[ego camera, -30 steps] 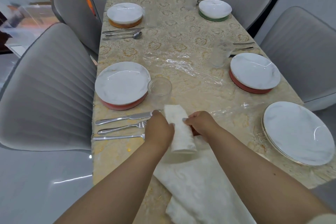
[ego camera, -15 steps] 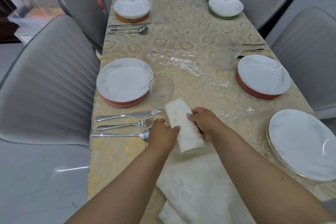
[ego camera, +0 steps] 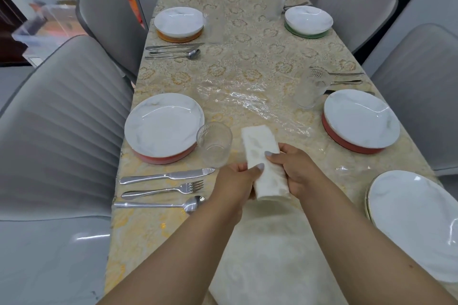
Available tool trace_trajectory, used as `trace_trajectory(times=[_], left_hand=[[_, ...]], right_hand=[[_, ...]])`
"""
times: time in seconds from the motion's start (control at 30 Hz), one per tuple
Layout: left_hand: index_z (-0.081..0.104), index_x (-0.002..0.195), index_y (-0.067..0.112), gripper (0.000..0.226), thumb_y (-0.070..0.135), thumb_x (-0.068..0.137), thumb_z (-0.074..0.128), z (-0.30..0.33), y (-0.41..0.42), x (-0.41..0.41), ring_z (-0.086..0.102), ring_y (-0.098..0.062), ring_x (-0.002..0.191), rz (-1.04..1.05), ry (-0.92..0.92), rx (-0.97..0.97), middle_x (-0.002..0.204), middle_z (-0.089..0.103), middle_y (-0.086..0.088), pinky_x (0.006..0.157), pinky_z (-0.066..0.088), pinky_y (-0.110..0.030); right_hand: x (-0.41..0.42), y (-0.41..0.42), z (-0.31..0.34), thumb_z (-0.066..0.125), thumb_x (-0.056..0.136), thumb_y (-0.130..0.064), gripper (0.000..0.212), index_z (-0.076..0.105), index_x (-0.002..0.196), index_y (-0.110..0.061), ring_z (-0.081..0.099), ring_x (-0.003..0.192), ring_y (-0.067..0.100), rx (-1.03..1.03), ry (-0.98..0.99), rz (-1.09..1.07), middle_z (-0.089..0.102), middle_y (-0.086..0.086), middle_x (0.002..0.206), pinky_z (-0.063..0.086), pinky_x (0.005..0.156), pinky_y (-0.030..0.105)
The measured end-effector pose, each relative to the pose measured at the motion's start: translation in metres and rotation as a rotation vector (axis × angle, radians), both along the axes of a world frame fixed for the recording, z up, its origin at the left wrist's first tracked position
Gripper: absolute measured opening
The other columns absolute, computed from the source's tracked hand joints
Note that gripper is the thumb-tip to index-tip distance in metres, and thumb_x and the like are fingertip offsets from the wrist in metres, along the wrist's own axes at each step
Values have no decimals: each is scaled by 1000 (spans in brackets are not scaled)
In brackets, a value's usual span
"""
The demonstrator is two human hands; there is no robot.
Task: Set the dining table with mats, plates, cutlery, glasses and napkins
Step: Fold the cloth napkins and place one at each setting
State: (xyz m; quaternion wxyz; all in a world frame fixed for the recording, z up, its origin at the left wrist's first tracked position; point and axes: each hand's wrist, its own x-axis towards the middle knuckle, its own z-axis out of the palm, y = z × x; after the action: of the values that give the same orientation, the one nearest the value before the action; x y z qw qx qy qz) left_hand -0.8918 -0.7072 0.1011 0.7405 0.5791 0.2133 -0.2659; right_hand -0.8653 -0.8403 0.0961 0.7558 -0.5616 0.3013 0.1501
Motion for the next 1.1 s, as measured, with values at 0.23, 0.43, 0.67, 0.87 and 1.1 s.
trace_trajectory(times=[0.23,0.43,0.67,0.87,1.1], left_hand=[[63,109,6,22,22,95,58,4,-2,15,70,-26,84,84,47,-55,102,73,-12,78,55,-44],[62,81,3,24,25,81,72,-12,6,7,63,-25,75,35,-83,205,84,69,-16,70,51,-41],[59,70,13,19,17,85,70,-21,28,-6,62,-21,66,-48,-74,374,73,67,-5,67,50,-34],[63,78,7,9,8,86,67,-13,55,-20,61,-22,65,-31,-93,295,71,67,-8,64,49,-32],[62,80,6,8,6,87,66,-7,84,-33,61,-26,71,-80,-70,258,79,67,-14,66,47,-33]], right_hand=[[17,-1,3,55,89,4,24,57,111,-4,68,81,31,85,-50,127,69,18,100,58,73,44],[5,4,-10,56,93,-8,9,60,98,-1,68,76,31,58,14,66,70,20,90,58,71,44],[-19,33,-31,51,96,-7,13,59,101,0,66,87,35,40,121,-41,68,24,102,53,84,53],[-37,30,-44,44,89,-18,24,56,69,-15,56,69,24,-440,-85,144,63,5,72,42,62,30],[-74,27,-49,34,99,-37,37,63,86,-16,59,85,14,-774,-318,511,67,-5,86,43,78,33]])
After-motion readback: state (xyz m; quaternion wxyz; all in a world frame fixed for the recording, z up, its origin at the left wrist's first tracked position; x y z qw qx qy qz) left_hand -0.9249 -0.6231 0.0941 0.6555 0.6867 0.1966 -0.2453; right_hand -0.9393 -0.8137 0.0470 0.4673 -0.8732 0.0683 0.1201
